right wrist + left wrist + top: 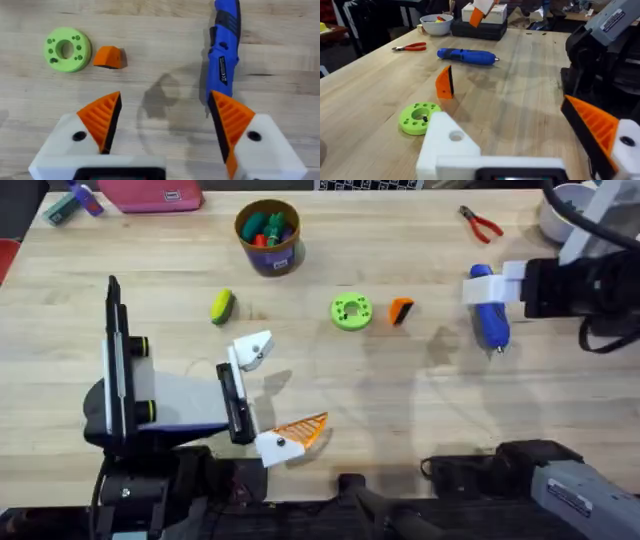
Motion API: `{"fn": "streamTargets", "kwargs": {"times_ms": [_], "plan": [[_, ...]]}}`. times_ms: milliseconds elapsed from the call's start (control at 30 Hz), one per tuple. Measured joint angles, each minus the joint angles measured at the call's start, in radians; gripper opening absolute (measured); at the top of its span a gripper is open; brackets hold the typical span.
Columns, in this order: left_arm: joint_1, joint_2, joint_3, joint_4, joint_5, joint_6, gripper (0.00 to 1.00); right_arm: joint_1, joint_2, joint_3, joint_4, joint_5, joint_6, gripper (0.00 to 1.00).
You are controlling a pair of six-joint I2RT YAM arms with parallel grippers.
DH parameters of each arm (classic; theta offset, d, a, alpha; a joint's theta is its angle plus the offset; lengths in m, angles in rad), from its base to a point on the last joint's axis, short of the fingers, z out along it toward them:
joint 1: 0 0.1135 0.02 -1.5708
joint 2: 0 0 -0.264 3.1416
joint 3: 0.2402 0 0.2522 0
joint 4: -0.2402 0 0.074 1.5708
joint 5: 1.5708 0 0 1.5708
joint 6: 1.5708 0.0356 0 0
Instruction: Pick up the gripper from the table and insert it into the empty holder that is missing its gripper. Then pick up a screw, insert it into the mounting hole, and use the screwdriver to tighten it. Finally, clean up the table by picking up the vegetable and placing it into the bucket.
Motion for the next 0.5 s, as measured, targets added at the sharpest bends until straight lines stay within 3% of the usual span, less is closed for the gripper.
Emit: {"fn": "streamTargets", "kwargs": {"times_ms": [300, 500], "plan": [[0.0, 0.0, 0.0, 0.001, -0.003, 0.0, 0.985, 0.0, 0.0, 0.0, 0.0, 0.0, 0.0, 0.994], [0.0, 0.0, 0.0, 0.017, -0.074, -0.023, 0.985, 0.0, 0.0, 0.0, 0.0, 0.0, 0.0, 0.993]]}}
